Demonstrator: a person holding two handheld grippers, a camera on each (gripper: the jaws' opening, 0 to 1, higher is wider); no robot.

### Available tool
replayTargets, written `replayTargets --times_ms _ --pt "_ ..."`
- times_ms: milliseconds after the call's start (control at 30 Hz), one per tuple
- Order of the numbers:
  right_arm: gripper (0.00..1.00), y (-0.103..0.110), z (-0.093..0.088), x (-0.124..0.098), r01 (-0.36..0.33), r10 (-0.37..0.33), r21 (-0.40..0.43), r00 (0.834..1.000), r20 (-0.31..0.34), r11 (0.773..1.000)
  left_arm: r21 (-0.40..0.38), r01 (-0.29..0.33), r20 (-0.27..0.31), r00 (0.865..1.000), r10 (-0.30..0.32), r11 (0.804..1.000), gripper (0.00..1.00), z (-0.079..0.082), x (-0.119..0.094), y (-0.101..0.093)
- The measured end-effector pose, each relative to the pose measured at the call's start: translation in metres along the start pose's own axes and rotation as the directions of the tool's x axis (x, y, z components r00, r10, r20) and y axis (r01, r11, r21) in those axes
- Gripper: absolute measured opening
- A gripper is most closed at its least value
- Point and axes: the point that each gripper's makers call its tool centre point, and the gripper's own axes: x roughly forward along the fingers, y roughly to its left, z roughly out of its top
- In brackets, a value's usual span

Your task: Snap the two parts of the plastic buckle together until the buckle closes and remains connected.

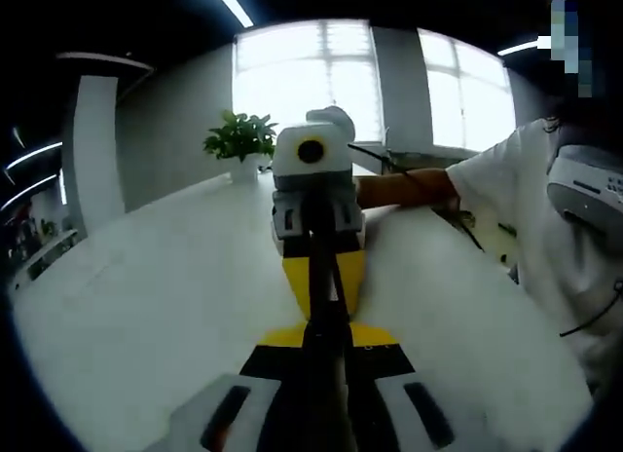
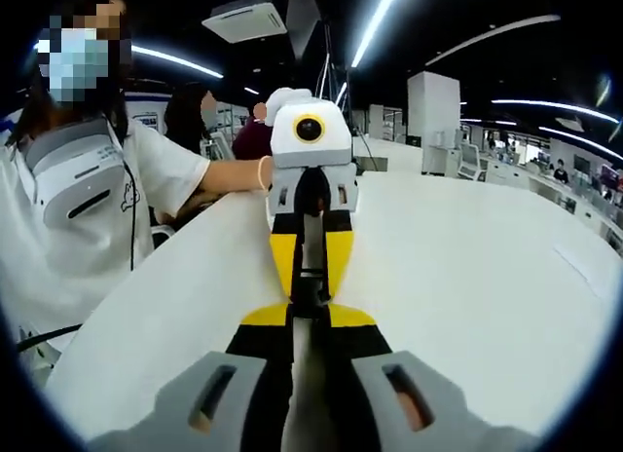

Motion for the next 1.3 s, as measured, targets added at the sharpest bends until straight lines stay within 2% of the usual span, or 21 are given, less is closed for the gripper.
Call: replayTargets --times_ms 333,667,867,1133,1300 --pt "0.11 -0.0014 0.0002 0.0008 0.015 -0.015 -0.021 1.0 -0.011 1.0 -0.005 -0.008 -0.012 1.0 0.008 1.0 0.12 -0.0014 -0.0027 -0.0009" --pt "0.12 -0.0035 -0.0015 0.0017 0.04 -0.04 0.001 0.999 -0.018 0.999 -0.009 -0.04 -0.021 0.999 0.04 0.999 0.13 -0.0027 -0.0006 0.0002" --pt "0.12 -0.0047 -0.0004 0.0028 0.059 -0.059 -0.018 0.998 -0.021 0.998 -0.016 -0.045 -0.015 0.999 0.044 0.999 0.17 -0.0006 -0.0001 0.0003" --pt "0.12 -0.0058 0.0034 0.001 0.082 -0.082 -0.018 0.997 -0.013 0.996 -0.018 -0.058 -0.017 0.998 0.057 0.998 0.18 0.0006 -0.0013 0.0027" --pt "0.16 -0.0073 0.0049 -0.0004 0.097 -0.097 -0.007 0.995 -0.013 0.995 -0.019 -0.065 -0.019 0.998 0.064 0.998 0.18 -0.0001 -0.0017 0.0048"
